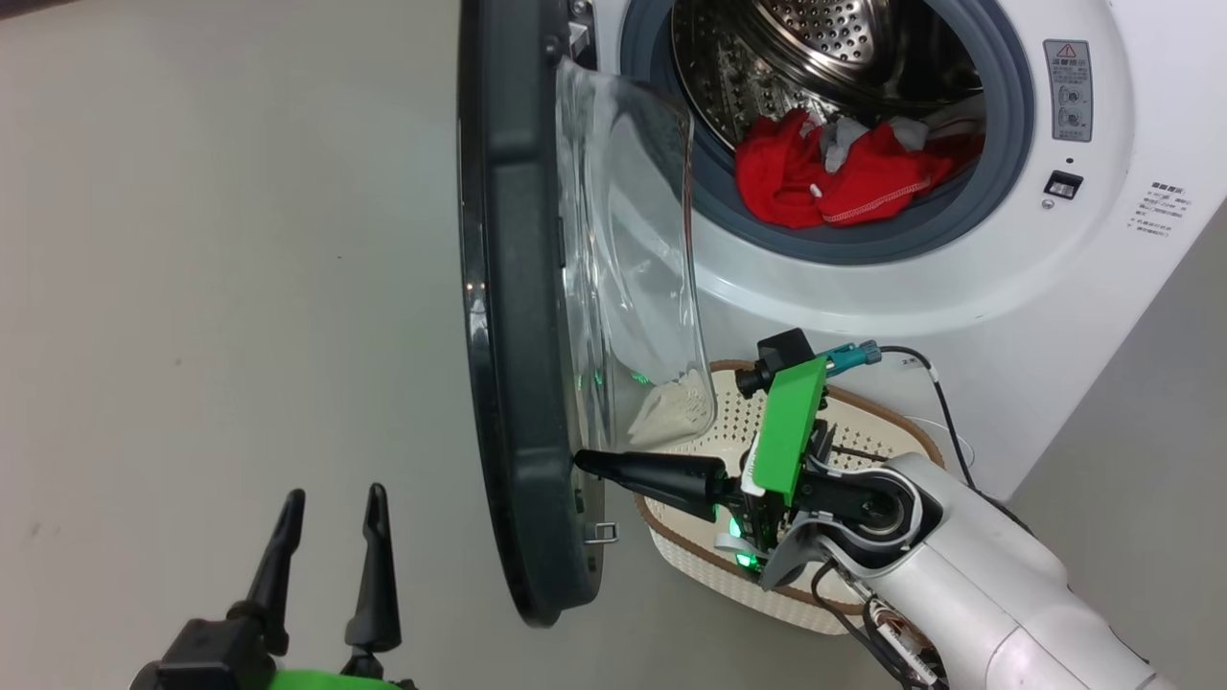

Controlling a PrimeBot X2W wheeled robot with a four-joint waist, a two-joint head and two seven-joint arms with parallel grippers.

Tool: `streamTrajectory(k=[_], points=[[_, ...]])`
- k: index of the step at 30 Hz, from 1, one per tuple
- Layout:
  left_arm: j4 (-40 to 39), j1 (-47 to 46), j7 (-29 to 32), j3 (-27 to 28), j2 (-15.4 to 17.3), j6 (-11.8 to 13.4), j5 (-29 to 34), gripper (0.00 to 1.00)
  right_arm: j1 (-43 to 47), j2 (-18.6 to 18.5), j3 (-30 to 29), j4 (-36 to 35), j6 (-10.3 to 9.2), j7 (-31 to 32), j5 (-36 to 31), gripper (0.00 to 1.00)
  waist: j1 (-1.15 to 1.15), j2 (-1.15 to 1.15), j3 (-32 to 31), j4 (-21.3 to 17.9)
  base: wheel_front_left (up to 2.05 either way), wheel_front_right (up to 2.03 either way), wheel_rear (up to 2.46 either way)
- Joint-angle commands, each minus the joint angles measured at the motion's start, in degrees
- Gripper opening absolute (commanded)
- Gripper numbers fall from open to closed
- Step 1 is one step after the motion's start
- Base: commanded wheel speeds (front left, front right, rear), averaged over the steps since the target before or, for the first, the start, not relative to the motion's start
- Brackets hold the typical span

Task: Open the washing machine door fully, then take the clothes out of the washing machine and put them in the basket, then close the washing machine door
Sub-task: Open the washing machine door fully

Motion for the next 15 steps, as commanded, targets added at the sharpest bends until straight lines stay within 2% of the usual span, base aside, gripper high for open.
streamTrajectory(k=[1, 10, 11, 12, 13, 14, 15], points=[[-2.0, -0.5, -0.2, 2.2, 1.1, 0.6, -0.1, 1.00, -1.8, 1.5, 0.9, -0.7, 0.39, -0.5, 1.4, 0.00, 0.00, 0.00, 0.2, 0.1, 0.00, 0.00, 0.00], [-2.1, -0.3, -0.6, 2.2, 1.1, 1.0, -0.5, 1.00, -2.5, 1.5, 2.0, 0.7, 0.39, -2.0, -0.2, 0.00, 0.00, 0.00, 0.0, -0.1, 0.00, 0.00, 0.00], [-2.1, -0.3, -0.6, 2.2, 1.2, 1.0, -0.6, 1.00, -2.4, 1.5, 2.0, 0.7, 0.39, -2.4, -1.0, 0.07, 0.00, 0.00, 0.0, -0.2, 0.00, 0.00, 0.00], [-2.0, -0.4, -0.5, 2.2, 1.2, 1.0, -0.6, 1.00, -2.3, 1.5, 2.0, 0.7, 0.39, -2.6, -1.7, 0.31, 0.00, 0.00, -0.1, -0.2, 0.00, 0.00, 0.00], [-2.0, -0.4, -0.5, 2.2, 1.2, 1.0, -0.7, 1.00, -2.2, 1.3, 2.0, 0.6, 0.39, -2.8, -2.5, 0.49, 0.00, 0.00, -0.1, -0.3, 0.00, 0.00, 0.00], [-1.9, -0.5, -0.5, 2.2, 1.3, 1.1, -0.8, 1.00, -2.0, 1.1, 1.8, 0.5, 0.39, -3.2, -3.3, 1.00, 0.00, 0.00, -0.2, -0.3, 0.00, 0.00, 0.00], [-1.9, -0.5, -0.4, 2.2, 1.3, 1.1, -0.8, 1.00, -1.8, 0.8, 1.7, 0.3, 0.39, -3.6, -4.0, 1.00, 0.00, 0.00, -0.2, -0.4, 0.00, 0.00, 0.00]])
